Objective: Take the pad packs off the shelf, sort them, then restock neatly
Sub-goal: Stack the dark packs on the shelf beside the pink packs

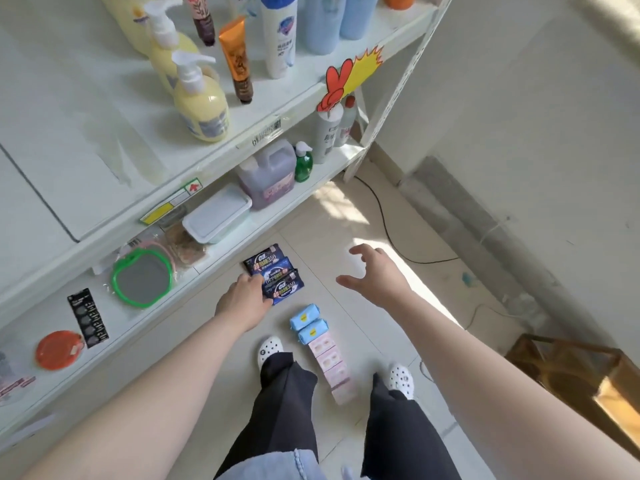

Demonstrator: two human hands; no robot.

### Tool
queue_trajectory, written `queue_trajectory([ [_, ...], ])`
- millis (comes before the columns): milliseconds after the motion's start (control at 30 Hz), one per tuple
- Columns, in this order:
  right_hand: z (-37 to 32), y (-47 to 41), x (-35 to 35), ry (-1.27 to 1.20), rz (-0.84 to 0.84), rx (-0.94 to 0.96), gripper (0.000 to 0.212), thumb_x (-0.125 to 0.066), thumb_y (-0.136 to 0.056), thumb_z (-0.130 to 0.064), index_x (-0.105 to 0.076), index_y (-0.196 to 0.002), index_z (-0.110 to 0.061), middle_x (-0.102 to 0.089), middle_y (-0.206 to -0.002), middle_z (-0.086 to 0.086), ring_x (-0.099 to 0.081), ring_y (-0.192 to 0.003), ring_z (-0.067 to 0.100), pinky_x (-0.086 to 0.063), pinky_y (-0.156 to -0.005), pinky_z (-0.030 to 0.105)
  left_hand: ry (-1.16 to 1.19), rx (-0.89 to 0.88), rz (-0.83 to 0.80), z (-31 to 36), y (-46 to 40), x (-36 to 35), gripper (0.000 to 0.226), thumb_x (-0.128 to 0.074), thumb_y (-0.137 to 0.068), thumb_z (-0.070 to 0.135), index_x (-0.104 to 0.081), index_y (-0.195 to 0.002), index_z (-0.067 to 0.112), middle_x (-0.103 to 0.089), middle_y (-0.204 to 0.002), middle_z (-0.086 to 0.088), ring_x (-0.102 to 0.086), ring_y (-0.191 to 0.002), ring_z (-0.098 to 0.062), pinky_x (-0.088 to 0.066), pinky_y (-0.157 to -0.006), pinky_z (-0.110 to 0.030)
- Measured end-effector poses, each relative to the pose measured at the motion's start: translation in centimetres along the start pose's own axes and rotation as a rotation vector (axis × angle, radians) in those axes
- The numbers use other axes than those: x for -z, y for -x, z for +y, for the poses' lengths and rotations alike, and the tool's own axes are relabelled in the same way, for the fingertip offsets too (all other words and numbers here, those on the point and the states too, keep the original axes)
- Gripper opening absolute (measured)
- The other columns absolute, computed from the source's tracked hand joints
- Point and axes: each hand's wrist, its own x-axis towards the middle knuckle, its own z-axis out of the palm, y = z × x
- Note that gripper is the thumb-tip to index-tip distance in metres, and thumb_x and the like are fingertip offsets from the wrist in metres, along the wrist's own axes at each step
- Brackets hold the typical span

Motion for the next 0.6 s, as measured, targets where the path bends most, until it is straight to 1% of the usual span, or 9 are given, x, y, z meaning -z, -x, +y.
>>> queue_trajectory([
  [67,0.4,-2.5,-0.1,0.033,-0.032,0.014,0.064,-0.071,-0.082,-0.043,-0.043,-0.136,-0.023,-0.048,-0.131,0.004,-0.057,-0.109,0.021,-0.041,-0.076,0.027,0.048,0.037,-0.004,-0.1,-1.5,-0.7,0.043,-0.053,-0.092,0.032,-0.045,-0.131,0.017,-0.045,-0.132,-0.009,-0.052,-0.116,-0.029,-0.046,-0.095,-0.04],
  [167,1.2,-7.0,-1.4,0.065,-0.094,0.071,0.063,-0.071,-0.082,-0.044,-0.045,-0.135,-0.022,-0.05,-0.129,0.006,-0.059,-0.105,0.022,-0.049,-0.081,0.03,0.106,0.138,0.018,-1.1,-4.1,-2.5,0.043,-0.053,-0.093,0.03,-0.044,-0.133,0.017,-0.046,-0.132,-0.01,-0.052,-0.118,-0.031,-0.045,-0.095,-0.04],
  [200,1.6,-8.7,-2.4,0.071,-0.124,0.089,0.063,-0.071,-0.082,-0.043,-0.045,-0.135,-0.021,-0.05,-0.129,0.006,-0.059,-0.103,0.022,-0.049,-0.08,0.03,0.124,0.18,0.03,-1.7,-5.1,-3.4,0.044,-0.053,-0.093,0.029,-0.044,-0.133,0.016,-0.046,-0.132,-0.012,-0.051,-0.118,-0.032,-0.045,-0.096,-0.04],
  [300,3.5,-14.5,-6.4,0.096,-0.212,0.119,0.061,-0.07,-0.084,-0.041,-0.046,-0.135,-0.019,-0.051,-0.13,0.007,-0.058,-0.099,0.021,-0.042,-0.075,0.025,0.195,0.296,0.074,-3.6,-9.0,-7.4,0.045,-0.052,-0.093,0.028,-0.043,-0.135,0.015,-0.044,-0.132,-0.015,-0.051,-0.118,-0.036,-0.044,-0.096,-0.041],
  [367,5.7,-18.5,-10.2,0.103,-0.258,0.121,0.061,-0.07,-0.084,-0.041,-0.046,-0.135,-0.019,-0.051,-0.13,0.008,-0.055,-0.091,0.019,-0.039,-0.074,0.024,0.25,0.342,0.075,-4.6,-12.5,-10.9,0.046,-0.051,-0.094,0.029,-0.041,-0.137,0.015,-0.042,-0.133,-0.016,-0.051,-0.117,-0.036,-0.043,-0.095,-0.039],
  [400,6.9,-20.5,-12.2,0.102,-0.275,0.119,0.061,-0.071,-0.083,-0.041,-0.047,-0.135,-0.019,-0.051,-0.13,0.009,-0.054,-0.091,0.018,-0.039,-0.075,0.024,0.261,0.348,0.074,-5.0,-14.7,-12.6,0.047,-0.051,-0.095,0.029,-0.04,-0.138,0.015,-0.042,-0.133,-0.017,-0.051,-0.117,-0.036,-0.043,-0.094,-0.039],
  [533,12.1,-28.1,-21.0,0.076,-0.301,0.088,0.062,-0.072,-0.082,-0.041,-0.048,-0.133,-0.017,-0.054,-0.128,0.009,-0.055,-0.112,0.023,-0.042,-0.085,0.027,0.268,0.286,0.087,-6.7,-23.8,-19.8,0.053,-0.054,-0.094,0.028,-0.035,-0.143,0.016,-0.04,-0.133,-0.019,-0.047,-0.121,-0.039,-0.04,-0.1,-0.041],
  [600,14.6,-31.2,-25.2,0.052,-0.306,0.06,0.062,-0.072,-0.082,-0.041,-0.048,-0.134,-0.017,-0.056,-0.127,0.008,-0.054,-0.114,0.023,-0.043,-0.088,0.029,0.245,0.23,0.127,-7.8,-28.3,-23.0,0.055,-0.055,-0.093,0.027,-0.035,-0.143,0.016,-0.041,-0.133,-0.02,-0.047,-0.121,-0.039,-0.039,-0.102,-0.042],
])
